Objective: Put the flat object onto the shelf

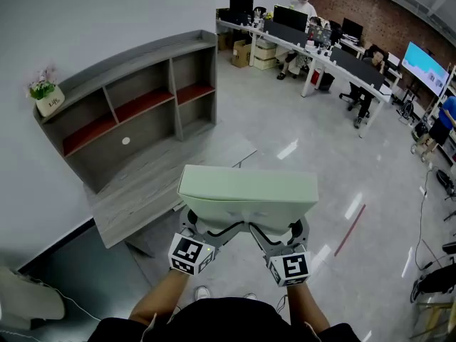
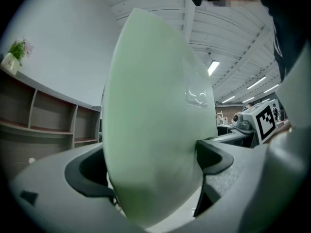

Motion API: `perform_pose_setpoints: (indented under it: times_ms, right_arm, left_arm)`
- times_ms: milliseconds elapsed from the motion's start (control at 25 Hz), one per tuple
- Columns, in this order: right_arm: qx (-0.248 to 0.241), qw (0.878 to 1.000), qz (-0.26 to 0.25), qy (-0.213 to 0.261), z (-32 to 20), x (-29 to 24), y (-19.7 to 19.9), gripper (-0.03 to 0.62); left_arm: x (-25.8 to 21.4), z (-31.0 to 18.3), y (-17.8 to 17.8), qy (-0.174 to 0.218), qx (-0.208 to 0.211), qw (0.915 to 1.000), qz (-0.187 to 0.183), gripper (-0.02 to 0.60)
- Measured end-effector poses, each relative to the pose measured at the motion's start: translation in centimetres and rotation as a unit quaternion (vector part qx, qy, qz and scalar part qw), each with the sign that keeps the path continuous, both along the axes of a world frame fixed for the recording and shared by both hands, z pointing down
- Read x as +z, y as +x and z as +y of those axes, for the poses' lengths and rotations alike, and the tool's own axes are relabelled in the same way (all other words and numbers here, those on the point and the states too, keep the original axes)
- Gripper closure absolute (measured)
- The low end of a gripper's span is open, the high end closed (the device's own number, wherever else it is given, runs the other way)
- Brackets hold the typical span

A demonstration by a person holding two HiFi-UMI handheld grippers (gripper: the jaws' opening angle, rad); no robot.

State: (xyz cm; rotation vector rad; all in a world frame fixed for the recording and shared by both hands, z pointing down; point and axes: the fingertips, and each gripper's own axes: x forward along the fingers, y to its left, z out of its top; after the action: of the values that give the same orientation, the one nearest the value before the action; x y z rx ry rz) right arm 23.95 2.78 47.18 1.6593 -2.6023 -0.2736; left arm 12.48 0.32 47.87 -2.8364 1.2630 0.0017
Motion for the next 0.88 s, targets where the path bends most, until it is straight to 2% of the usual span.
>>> perform_pose_setpoints:
  times_ms: [560,880]
  right_arm:
    - [-0.002,1.0,-0.018,-0.007,-2.0,-0.6,-7.4,0.094]
    - [-0.007,1.0,-0.011,-0.004,-3.5,-0.8,-10.3,0.094]
  left_arm:
    - [-0.9,-1.7,-7.5,0.012,-0.01,0.9998,-0.007,0.026]
    - [-1.2,-3.2,-10.4,0.016,-0.006,0.9998,-0.005,0.026]
